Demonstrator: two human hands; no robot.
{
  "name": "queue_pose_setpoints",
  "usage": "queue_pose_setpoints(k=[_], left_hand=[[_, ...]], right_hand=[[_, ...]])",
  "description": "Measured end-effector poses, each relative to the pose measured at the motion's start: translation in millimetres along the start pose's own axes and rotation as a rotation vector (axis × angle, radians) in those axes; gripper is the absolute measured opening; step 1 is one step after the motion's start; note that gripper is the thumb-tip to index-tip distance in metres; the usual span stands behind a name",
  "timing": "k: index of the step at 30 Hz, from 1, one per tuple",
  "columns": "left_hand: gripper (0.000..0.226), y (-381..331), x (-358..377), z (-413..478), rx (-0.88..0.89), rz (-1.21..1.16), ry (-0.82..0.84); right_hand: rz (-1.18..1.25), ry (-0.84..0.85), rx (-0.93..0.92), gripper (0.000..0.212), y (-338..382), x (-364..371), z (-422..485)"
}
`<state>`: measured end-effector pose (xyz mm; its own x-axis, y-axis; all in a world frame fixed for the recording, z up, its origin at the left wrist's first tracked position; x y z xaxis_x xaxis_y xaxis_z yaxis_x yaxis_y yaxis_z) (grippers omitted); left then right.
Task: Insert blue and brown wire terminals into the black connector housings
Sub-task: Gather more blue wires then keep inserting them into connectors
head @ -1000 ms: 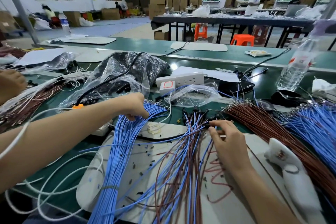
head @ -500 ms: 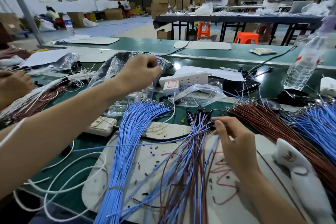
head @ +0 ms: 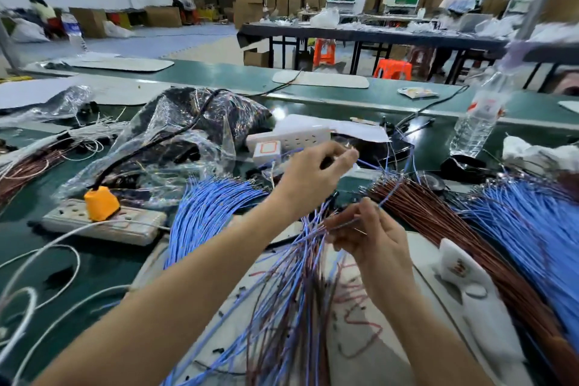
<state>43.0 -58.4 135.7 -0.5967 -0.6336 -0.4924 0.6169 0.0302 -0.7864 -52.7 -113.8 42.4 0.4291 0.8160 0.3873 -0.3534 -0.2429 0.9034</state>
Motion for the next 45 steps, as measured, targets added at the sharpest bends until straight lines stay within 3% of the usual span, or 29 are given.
queue_pose_setpoints(k=[3,5,10,13,19,23,29,45], left_hand=[[0.024,42,30,-30,-0.047,0.169,0.214],[0.022,48,35,-38,0.001,0.155,0.287],[0.021,37,28,-33,0.103,-0.014,0.228],[0.015,34,36,-39,0.138,-0.005,0.277],[0.027,58,15,-33,-0.052,-0.454,0.138],[0.020,50,17,-32,0.008,-0.345,0.160],[0.040,48,29,-37,0.055,-0.163,0.244],[0.026,39,27,-39,0.090,-0.144,0.223]], right_hand=[[0.057,-0.201,-0.079,0.034,14,-33,3],[0.061,-0.263,-0.151,0.030,26,-44,6],[0.035,-0.206,-0.173,0.012,28,-37,8],[-0.083,-0.126,-0.127,0.017,17,-20,7],[-0.383,-0.246,-0.390,0.022,52,-25,-10],[-0.568,-0.183,-0.492,0.029,58,-6,-18],[-0.666,-0.133,-0.667,0.022,69,10,-34],[-0.745,-0.103,-0.642,0.025,64,18,-35]])
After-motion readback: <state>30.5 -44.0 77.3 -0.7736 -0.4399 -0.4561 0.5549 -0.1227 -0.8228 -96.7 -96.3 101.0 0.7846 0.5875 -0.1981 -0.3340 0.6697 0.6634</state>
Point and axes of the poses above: each hand's wrist, its own z-axis towards the middle knuckle, its own x-axis out of the palm, y = z × x, the point moved 10 cm from there along z, towards the middle knuckle, and after that the axes turned 7 degrees about y, right-handed, at the moved point
